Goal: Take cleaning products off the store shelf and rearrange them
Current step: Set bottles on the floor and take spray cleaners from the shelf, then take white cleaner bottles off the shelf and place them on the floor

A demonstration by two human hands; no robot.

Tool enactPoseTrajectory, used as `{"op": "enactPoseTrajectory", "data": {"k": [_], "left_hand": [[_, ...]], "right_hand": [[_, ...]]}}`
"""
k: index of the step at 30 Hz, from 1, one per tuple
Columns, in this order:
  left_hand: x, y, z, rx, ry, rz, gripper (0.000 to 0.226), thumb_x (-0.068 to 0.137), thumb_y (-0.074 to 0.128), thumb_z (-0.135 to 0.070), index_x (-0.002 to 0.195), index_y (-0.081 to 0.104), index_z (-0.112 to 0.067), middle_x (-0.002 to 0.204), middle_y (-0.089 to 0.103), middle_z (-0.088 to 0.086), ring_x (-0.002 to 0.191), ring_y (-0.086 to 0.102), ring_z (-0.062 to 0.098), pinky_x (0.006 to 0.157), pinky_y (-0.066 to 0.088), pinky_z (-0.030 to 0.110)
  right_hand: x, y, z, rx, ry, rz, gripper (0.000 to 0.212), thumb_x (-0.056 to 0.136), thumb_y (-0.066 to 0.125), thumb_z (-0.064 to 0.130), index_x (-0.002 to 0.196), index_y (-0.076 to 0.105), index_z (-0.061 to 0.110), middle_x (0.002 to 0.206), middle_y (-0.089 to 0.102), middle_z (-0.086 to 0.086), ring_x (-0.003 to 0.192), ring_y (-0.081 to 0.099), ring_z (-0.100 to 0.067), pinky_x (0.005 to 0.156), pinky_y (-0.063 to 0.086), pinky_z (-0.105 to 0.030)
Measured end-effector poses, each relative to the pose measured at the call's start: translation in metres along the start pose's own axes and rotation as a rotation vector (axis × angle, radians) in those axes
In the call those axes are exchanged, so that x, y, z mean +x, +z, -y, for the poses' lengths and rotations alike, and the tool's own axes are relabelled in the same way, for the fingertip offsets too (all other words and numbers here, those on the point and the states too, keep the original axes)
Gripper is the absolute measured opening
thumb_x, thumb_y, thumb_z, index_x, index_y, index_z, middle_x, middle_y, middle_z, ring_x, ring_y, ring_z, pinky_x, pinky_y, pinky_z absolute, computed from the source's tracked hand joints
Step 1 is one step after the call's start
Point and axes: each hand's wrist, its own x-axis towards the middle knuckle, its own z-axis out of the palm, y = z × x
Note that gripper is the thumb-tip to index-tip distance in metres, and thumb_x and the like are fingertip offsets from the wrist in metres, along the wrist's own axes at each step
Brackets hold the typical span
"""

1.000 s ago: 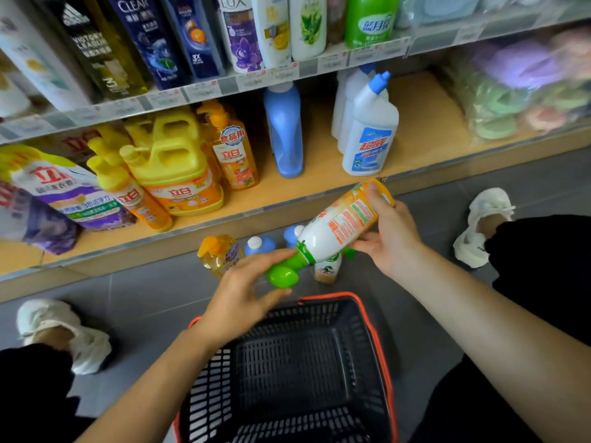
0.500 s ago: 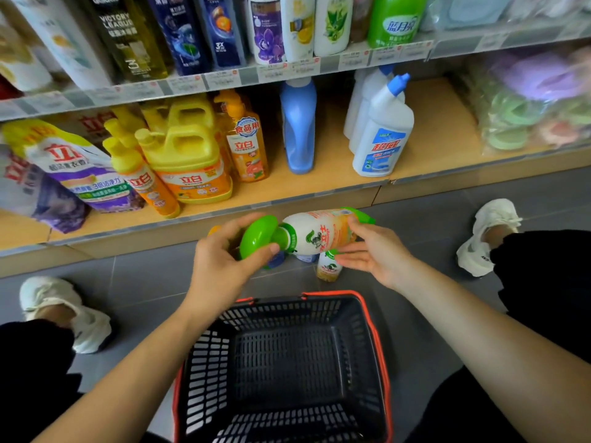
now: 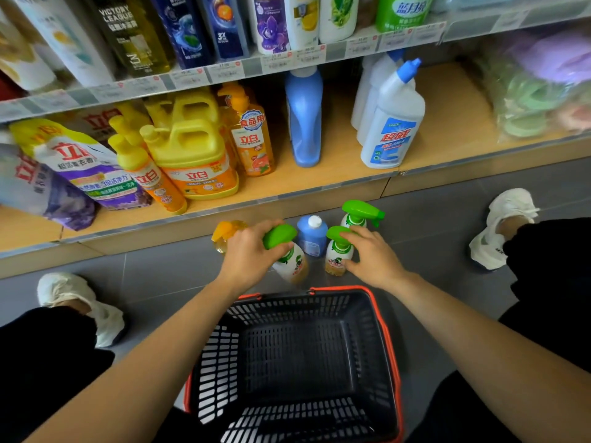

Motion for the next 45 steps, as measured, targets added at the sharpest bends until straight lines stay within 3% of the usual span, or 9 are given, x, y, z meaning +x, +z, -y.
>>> {"op": "enactPoseTrajectory", "data": {"k": [10,17,21,24,28,31,36,40,45], "left_hand": [[0.047,0.079,0.017,0.257,-0.007,0.313,0.055,0.087,0.076,-0.039,0.137,0.061,-0.021,0.122,0.071,0.01,0.113,0.064,0.031,0.089,0.053,0.042],[0.066,0.093,0.019,0.285,0.08,0.222,0.055,0.084,0.073,-0.052,0.131,0.065,-0.027,0.127,0.068,0.003,0.119,0.06,0.026,0.086,0.054,0.042],[0.09,0.103,0.015,0.178,0.092,0.177,0.058,0.092,0.062,-0.055,0.133,0.064,-0.015,0.135,0.062,0.008,0.124,0.054,0.031,0.103,0.041,0.04],[0.104,0.116,0.007,0.169,0.015,0.321,0.075,0.087,0.056,-0.071,0.142,0.056,-0.021,0.15,0.052,0.005,0.137,0.045,0.028,0.113,0.034,0.041],[0.111,0.121,0.01,0.262,-0.001,0.45,0.1,0.066,0.038,-0.095,0.136,0.06,-0.029,0.151,0.049,-0.004,0.139,0.041,0.023,0.111,0.04,0.043],[0.108,0.124,0.014,0.299,0.02,0.434,0.089,0.071,0.042,-0.094,0.131,0.064,-0.032,0.156,0.043,-0.004,0.143,0.037,0.023,0.111,0.04,0.042],[0.107,0.123,0.011,0.289,0.017,0.408,0.105,0.06,0.025,-0.097,0.13,0.066,-0.031,0.159,0.041,-0.002,0.144,0.039,0.023,0.114,0.037,0.04],[0.107,0.123,0.012,0.296,0.024,0.4,0.09,0.069,0.039,-0.094,0.127,0.067,-0.031,0.158,0.042,-0.004,0.142,0.041,0.022,0.111,0.039,0.039],[0.106,0.121,0.01,0.282,0.004,0.425,0.081,0.079,0.05,-0.084,0.137,0.06,-0.029,0.157,0.043,-0.003,0.143,0.039,0.021,0.112,0.038,0.039]], "right_hand": [[0.002,-0.001,-0.012,0.076,-0.014,0.047,0.066,0.086,0.074,0.023,0.146,0.05,0.029,0.153,0.042,0.0,0.133,0.047,-0.033,0.104,0.045,-0.049],[0.005,-0.007,-0.01,0.189,0.035,0.055,0.06,0.085,0.077,0.025,0.141,0.057,0.021,0.148,0.05,-0.004,0.132,0.05,-0.03,0.108,0.042,-0.044],[0.021,-0.029,-0.011,0.3,0.154,0.029,0.039,0.085,0.077,0.025,0.123,0.071,0.02,0.121,0.072,-0.002,0.113,0.065,-0.019,0.098,0.05,-0.032],[0.049,-0.065,-0.015,0.434,0.231,-0.13,0.035,0.086,0.077,0.023,0.12,0.071,0.015,0.115,0.073,-0.005,0.105,0.068,-0.016,0.097,0.051,-0.03],[0.103,-0.129,-0.018,0.629,0.274,-0.484,0.048,0.084,0.079,0.016,0.129,0.062,0.014,0.117,0.067,-0.005,0.096,0.065,-0.017,0.086,0.054,-0.028],[0.143,-0.174,-0.018,0.688,0.249,-0.668,0.058,0.082,0.081,0.019,0.134,0.056,0.015,0.12,0.062,-0.002,0.093,0.061,-0.011,0.083,0.053,-0.024],[0.19,-0.209,-0.013,0.749,0.177,-0.684,0.046,0.082,0.081,0.021,0.123,0.062,0.013,0.111,0.07,0.0,0.094,0.067,-0.01,0.081,0.053,-0.022],[0.199,-0.213,-0.015,0.72,0.214,-0.693,0.024,0.083,0.081,0.026,0.099,0.067,0.016,0.098,0.072,0.002,0.087,0.067,-0.012,0.077,0.054,-0.028],[0.174,-0.204,-0.018,0.698,0.165,-0.698,0.025,0.079,0.084,0.022,0.093,0.065,0.013,0.088,0.068,-0.004,0.075,0.06,-0.018,0.078,0.058,-0.039]]}}
